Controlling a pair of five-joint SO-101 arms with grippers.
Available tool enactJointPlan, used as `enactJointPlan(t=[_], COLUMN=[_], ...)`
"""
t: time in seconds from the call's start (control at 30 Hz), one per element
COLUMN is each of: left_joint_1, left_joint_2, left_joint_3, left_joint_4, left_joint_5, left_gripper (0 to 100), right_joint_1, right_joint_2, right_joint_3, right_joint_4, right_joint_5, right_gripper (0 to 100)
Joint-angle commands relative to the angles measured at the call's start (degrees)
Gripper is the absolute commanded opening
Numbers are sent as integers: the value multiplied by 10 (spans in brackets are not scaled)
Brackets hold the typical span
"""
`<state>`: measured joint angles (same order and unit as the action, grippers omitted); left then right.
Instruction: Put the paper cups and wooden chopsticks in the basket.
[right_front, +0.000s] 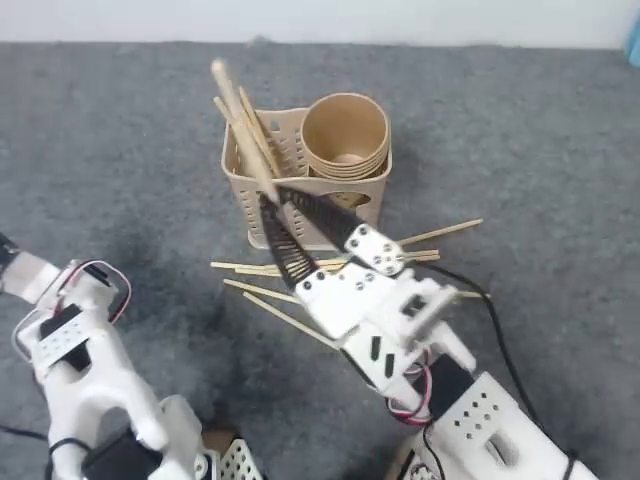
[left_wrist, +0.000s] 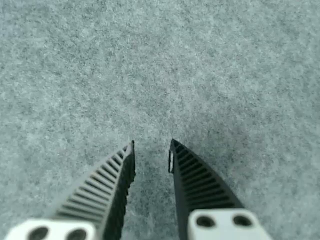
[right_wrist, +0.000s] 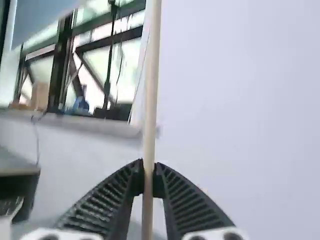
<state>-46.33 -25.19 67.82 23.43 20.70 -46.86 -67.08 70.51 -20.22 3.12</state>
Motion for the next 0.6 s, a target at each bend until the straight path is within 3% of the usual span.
enactJointPlan(t=[0.0,0.57], left_joint_1=[6,6], left_joint_2=[-2,-2], left_joint_3=[-21,-21], left_joint_4=[-16,-16], left_joint_5=[4,4], left_gripper=[115,115], right_joint_1=[8,80], right_joint_2=[11,434], right_joint_3=[-77,-337], right_joint_4=[-34,-281], right_joint_5=[-7,-7], right_gripper=[9,9])
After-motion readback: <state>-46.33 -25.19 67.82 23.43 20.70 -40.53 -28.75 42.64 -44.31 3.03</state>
